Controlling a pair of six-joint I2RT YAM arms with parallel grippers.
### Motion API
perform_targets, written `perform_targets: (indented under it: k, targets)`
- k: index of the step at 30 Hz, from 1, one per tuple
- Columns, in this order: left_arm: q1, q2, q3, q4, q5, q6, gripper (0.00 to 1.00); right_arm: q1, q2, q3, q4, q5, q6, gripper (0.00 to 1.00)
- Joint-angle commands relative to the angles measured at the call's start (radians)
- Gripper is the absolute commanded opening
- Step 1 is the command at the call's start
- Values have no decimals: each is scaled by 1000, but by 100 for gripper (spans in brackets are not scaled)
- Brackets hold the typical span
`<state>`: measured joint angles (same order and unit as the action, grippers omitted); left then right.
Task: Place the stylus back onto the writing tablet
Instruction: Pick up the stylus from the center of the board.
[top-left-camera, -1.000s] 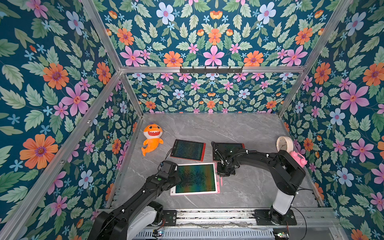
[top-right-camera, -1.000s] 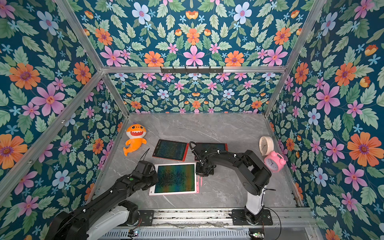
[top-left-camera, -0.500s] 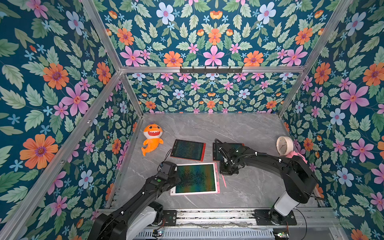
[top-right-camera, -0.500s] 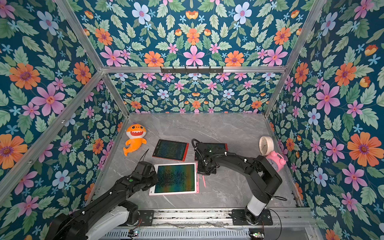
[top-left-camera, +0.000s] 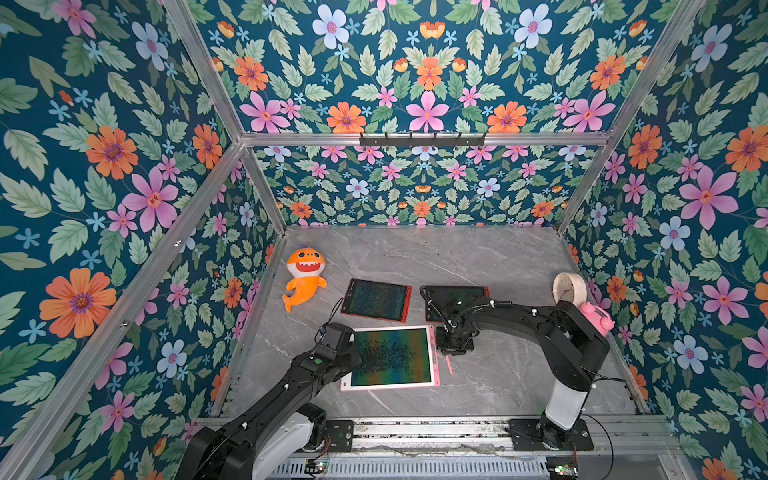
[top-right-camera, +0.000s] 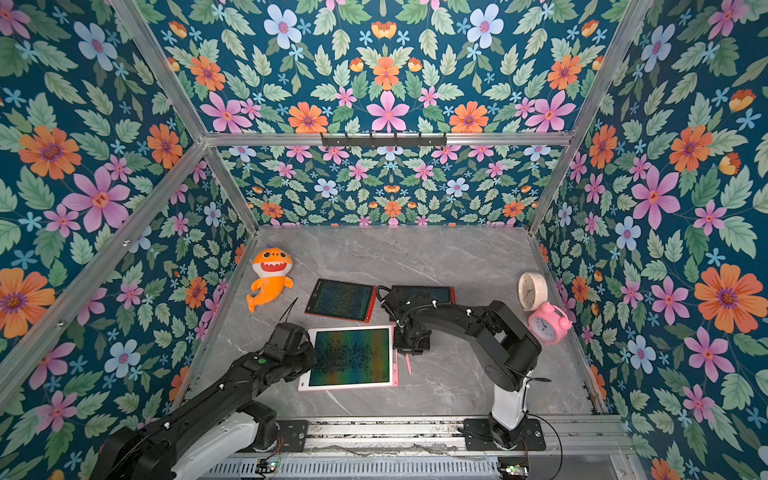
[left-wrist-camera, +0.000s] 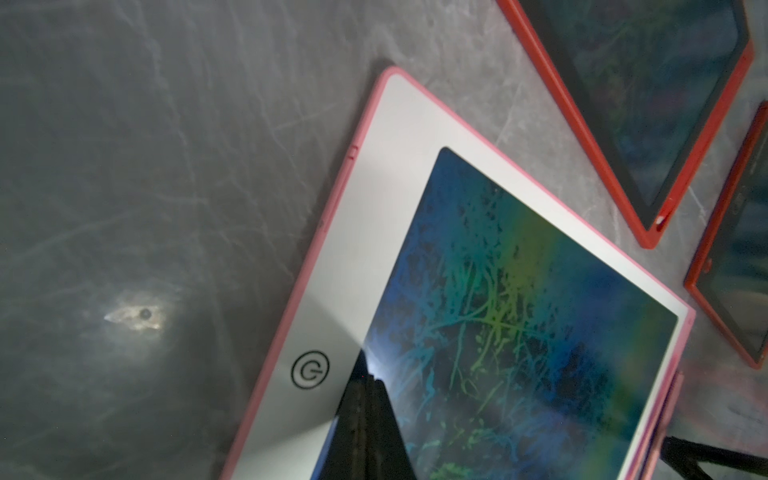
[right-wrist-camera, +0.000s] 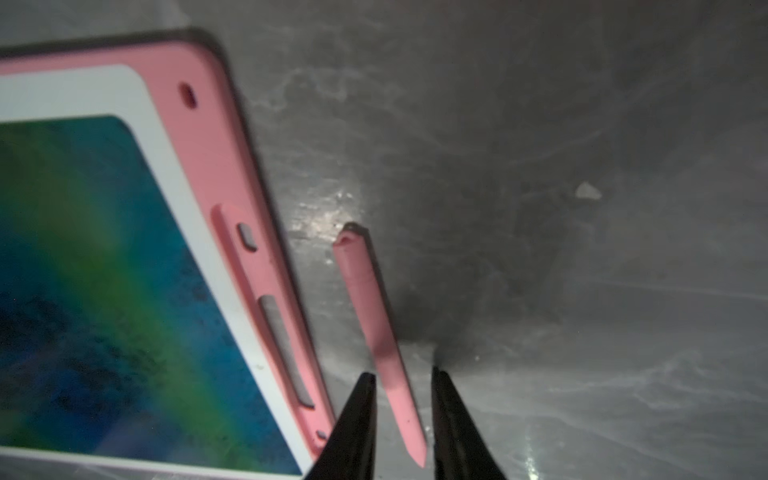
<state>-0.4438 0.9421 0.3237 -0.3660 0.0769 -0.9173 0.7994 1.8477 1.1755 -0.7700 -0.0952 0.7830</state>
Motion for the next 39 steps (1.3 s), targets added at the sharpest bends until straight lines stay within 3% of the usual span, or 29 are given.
perform_targets:
  k: [1, 4, 9, 16, 29, 39]
  targets:
    - [1, 13, -6, -75, -10, -5, 0, 24, 57, 56, -114, 97, -12, 25]
    - [1, 20, -6, -68, -7, -6, 0, 34, 116, 82, -149, 129, -11, 10]
    - [1, 18, -5, -76, -11, -5, 0, 15, 146, 39, -65, 71, 0, 0]
    - [1, 14, 1, -88, -21, -5, 0, -28, 84, -63, 54, -15, 14, 0]
    - [1, -15, 11, -107, -44, 8, 0, -45, -222, -148, 189, -113, 42, 0]
    - [0, -12, 9, -104, -36, 27, 0, -16, -125, -88, 239, -164, 42, 0]
